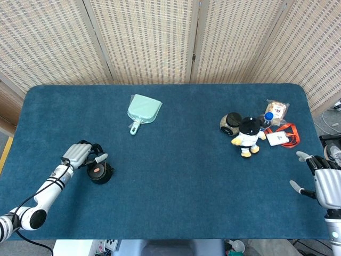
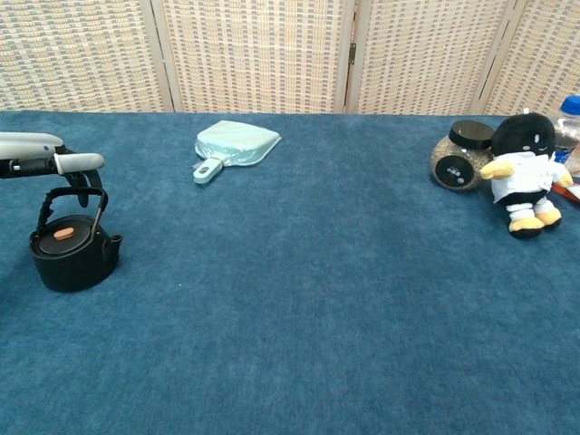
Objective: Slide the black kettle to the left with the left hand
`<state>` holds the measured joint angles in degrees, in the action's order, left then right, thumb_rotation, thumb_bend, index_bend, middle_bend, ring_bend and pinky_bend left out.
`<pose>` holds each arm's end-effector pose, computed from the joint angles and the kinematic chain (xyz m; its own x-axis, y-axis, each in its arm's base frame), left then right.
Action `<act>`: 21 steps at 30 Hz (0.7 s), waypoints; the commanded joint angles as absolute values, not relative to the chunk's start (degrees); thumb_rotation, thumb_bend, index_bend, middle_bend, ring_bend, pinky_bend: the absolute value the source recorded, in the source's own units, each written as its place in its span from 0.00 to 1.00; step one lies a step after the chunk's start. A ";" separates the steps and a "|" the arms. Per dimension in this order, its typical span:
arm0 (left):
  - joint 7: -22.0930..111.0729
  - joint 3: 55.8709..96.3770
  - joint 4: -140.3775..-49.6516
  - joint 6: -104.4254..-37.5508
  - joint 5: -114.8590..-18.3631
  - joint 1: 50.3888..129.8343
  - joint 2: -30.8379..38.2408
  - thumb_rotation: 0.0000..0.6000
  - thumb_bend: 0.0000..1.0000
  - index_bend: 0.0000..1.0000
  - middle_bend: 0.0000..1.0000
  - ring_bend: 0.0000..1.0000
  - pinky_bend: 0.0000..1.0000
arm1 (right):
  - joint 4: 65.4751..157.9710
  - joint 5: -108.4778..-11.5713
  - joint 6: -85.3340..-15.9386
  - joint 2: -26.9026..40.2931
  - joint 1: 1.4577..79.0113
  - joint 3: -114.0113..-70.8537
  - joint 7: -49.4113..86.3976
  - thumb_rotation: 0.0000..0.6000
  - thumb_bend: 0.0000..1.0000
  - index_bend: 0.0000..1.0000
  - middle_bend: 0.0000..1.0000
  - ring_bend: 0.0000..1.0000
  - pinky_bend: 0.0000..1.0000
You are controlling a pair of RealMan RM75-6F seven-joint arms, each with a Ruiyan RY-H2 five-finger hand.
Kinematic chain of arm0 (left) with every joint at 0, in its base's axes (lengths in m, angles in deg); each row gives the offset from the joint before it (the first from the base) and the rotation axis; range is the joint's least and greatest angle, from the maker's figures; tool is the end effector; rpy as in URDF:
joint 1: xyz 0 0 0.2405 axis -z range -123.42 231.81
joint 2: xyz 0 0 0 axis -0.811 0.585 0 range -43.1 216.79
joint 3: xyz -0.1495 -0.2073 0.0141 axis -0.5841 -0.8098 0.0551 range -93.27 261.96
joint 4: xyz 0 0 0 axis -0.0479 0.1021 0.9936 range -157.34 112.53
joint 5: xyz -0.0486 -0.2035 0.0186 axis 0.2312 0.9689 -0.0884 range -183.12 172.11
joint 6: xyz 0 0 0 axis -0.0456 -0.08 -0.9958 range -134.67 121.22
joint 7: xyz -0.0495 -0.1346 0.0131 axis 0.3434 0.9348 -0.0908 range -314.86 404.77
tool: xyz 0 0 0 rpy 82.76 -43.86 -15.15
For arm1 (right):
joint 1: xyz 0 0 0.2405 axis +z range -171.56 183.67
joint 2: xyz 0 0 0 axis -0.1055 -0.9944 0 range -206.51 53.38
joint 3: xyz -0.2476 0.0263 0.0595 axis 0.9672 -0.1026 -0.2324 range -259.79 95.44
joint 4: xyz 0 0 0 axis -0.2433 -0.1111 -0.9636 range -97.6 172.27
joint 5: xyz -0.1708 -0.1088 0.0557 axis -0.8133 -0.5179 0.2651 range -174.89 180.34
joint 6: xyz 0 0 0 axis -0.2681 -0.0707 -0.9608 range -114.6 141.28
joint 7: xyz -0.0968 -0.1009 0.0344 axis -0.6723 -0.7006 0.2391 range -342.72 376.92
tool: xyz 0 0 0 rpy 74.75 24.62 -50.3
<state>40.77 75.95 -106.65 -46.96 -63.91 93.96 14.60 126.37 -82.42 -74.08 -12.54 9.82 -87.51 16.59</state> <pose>-0.2369 0.3586 0.0587 0.3536 0.4616 0.8136 0.9347 -0.1408 -0.3263 -0.3214 -0.1843 0.1780 0.4529 0.0772 0.8882 -0.8915 0.0278 0.4522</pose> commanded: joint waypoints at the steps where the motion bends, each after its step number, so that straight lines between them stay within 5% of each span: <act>1: 40.08 76.10 -108.39 -48.02 -63.92 93.99 15.58 0.00 0.10 0.31 0.41 0.23 0.08 | 126.11 -82.44 -74.34 -12.45 9.63 -87.50 16.92 1.00 0.11 0.25 0.36 0.27 0.34; 21: 35.09 78.97 -123.74 -57.06 -66.97 90.57 23.05 0.00 0.10 0.33 0.47 0.29 0.08 | 124.58 -83.04 -75.02 -11.94 9.23 -87.46 18.70 1.00 0.11 0.25 0.36 0.27 0.34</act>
